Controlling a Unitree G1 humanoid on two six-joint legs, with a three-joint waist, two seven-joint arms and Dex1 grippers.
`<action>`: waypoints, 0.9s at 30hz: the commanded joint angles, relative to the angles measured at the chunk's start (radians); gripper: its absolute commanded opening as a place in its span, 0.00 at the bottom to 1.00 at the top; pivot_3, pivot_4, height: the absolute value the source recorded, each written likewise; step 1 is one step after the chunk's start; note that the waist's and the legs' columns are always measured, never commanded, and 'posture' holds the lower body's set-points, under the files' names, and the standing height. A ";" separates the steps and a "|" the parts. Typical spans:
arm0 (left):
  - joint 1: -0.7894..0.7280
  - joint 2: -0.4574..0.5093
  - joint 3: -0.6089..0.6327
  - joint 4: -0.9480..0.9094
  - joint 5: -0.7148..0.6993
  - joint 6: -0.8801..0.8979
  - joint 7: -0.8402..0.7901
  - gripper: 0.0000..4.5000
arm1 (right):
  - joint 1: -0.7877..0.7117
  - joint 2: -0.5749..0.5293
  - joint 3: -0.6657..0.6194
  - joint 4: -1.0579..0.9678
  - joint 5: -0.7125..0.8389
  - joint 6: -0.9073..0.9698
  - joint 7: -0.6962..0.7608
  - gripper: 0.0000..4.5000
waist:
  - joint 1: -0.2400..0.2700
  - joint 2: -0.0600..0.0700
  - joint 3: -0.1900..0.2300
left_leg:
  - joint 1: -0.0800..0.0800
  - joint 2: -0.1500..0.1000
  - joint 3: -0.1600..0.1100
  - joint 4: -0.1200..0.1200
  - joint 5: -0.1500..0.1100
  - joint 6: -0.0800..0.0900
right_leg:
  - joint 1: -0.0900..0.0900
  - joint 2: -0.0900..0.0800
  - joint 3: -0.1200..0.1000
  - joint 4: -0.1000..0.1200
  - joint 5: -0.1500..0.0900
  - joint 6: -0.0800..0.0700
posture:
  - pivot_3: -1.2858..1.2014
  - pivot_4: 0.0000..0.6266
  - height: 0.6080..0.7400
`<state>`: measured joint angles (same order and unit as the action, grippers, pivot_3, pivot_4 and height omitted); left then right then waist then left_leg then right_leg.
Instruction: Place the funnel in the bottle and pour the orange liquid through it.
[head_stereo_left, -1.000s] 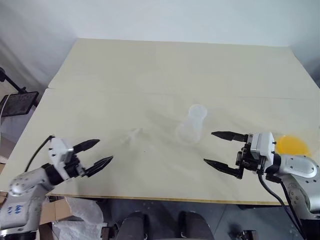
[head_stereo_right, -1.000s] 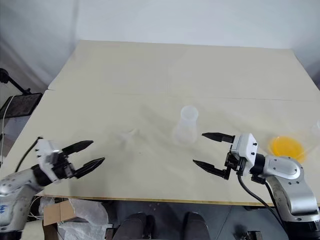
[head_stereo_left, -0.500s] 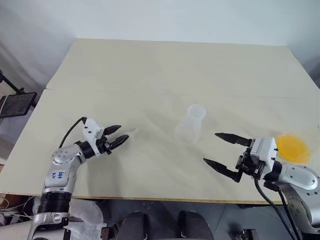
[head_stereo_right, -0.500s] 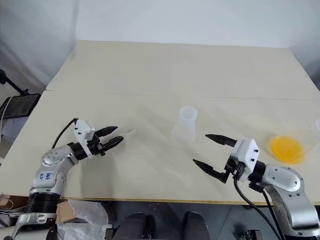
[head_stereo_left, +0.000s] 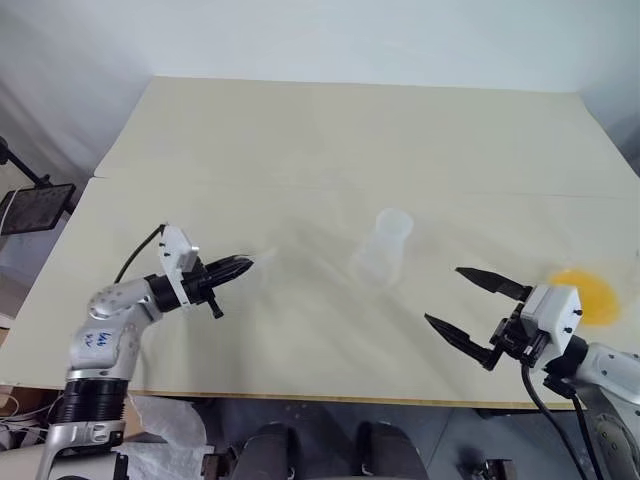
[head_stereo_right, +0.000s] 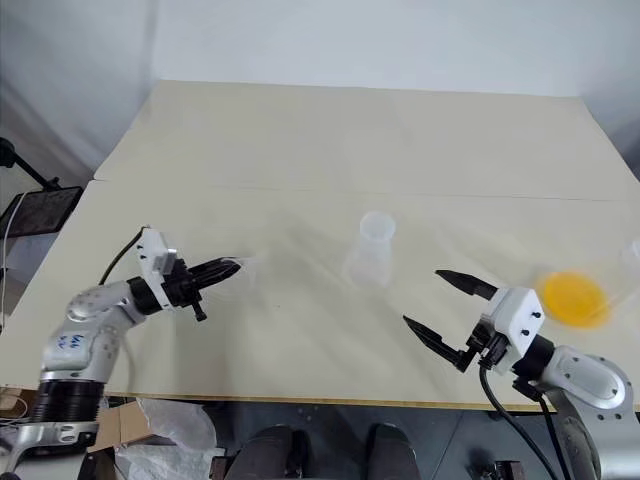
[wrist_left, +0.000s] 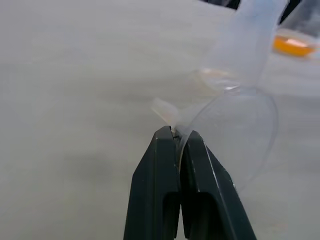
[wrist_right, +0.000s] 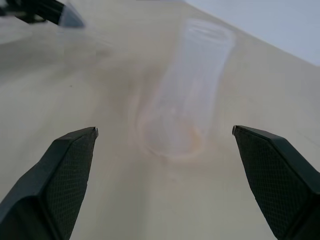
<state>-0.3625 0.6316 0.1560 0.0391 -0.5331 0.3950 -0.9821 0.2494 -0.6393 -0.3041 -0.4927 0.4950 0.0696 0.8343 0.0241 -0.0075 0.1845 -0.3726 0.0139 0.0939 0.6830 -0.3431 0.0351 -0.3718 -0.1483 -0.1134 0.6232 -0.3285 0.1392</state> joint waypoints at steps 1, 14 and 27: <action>-0.149 0.051 0.011 -0.072 -0.137 0.198 -0.036 0.00 | 0.028 0.027 -0.024 -0.057 -0.001 -0.025 -0.028 1.00 | 0.003 0.000 0.000 | 0.000 0.000 0.000 0.000 0.000 0.000 | 0.000 0.000 0.000 0.000 0.000 0.000 | 0.52 0.24 1.00; -0.907 -0.057 -0.342 0.266 -0.114 0.737 -0.110 0.00 | 0.092 0.208 -0.155 -0.069 0.015 -0.128 -0.194 1.00 | 0.004 -0.001 0.000 | -0.002 -0.002 -0.001 0.001 0.001 0.000 | -0.001 0.003 0.002 0.001 0.000 0.000 | 0.52 0.24 1.00; -1.094 -0.132 -0.550 0.424 0.061 0.736 -0.248 0.00 | 0.127 0.255 -0.091 -0.149 -0.062 -0.180 -0.247 1.00 | -0.022 0.001 0.001 | -0.002 0.001 0.003 -0.001 0.002 -0.004 | -0.005 0.009 0.007 0.000 -0.002 -0.002 | 0.52 0.24 1.00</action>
<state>-1.4183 0.5145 -0.4042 0.4508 -0.4902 1.1465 -1.2240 0.3748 -0.3667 -0.3993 -0.5996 0.4399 -0.0897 0.5759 0.0024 -0.0063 0.1850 -0.3746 0.0146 0.0966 0.6825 -0.3412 0.0309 -0.3764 -0.1395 -0.1059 0.6234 -0.3300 0.1370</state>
